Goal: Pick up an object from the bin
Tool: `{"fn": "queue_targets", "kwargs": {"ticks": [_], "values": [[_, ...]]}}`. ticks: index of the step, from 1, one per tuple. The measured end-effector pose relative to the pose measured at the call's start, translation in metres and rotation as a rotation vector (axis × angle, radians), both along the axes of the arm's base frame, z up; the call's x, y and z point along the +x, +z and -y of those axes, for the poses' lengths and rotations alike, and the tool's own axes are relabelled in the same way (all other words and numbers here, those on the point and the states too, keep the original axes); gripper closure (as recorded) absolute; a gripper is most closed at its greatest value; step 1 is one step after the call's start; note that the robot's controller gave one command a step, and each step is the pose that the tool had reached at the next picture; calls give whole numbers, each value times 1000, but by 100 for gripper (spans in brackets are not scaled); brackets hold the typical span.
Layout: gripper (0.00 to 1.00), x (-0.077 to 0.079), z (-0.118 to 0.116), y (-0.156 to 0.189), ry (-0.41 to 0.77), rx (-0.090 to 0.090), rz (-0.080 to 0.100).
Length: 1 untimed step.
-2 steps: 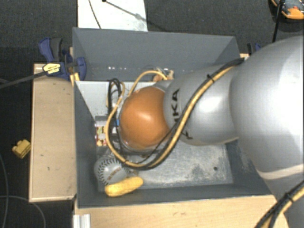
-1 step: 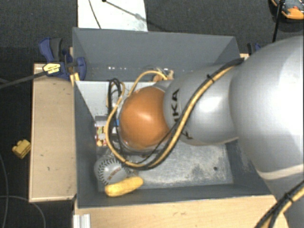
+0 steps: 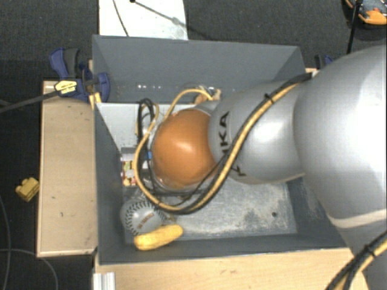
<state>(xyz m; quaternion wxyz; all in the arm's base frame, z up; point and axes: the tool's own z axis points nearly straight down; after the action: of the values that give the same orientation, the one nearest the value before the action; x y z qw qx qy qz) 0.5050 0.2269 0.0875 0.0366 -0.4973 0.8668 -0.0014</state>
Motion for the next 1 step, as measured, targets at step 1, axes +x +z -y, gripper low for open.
{"fn": "queue_targets", "kwargs": {"ticks": [1], "values": [[100,2,0,9,-1,-8,-13]]}}
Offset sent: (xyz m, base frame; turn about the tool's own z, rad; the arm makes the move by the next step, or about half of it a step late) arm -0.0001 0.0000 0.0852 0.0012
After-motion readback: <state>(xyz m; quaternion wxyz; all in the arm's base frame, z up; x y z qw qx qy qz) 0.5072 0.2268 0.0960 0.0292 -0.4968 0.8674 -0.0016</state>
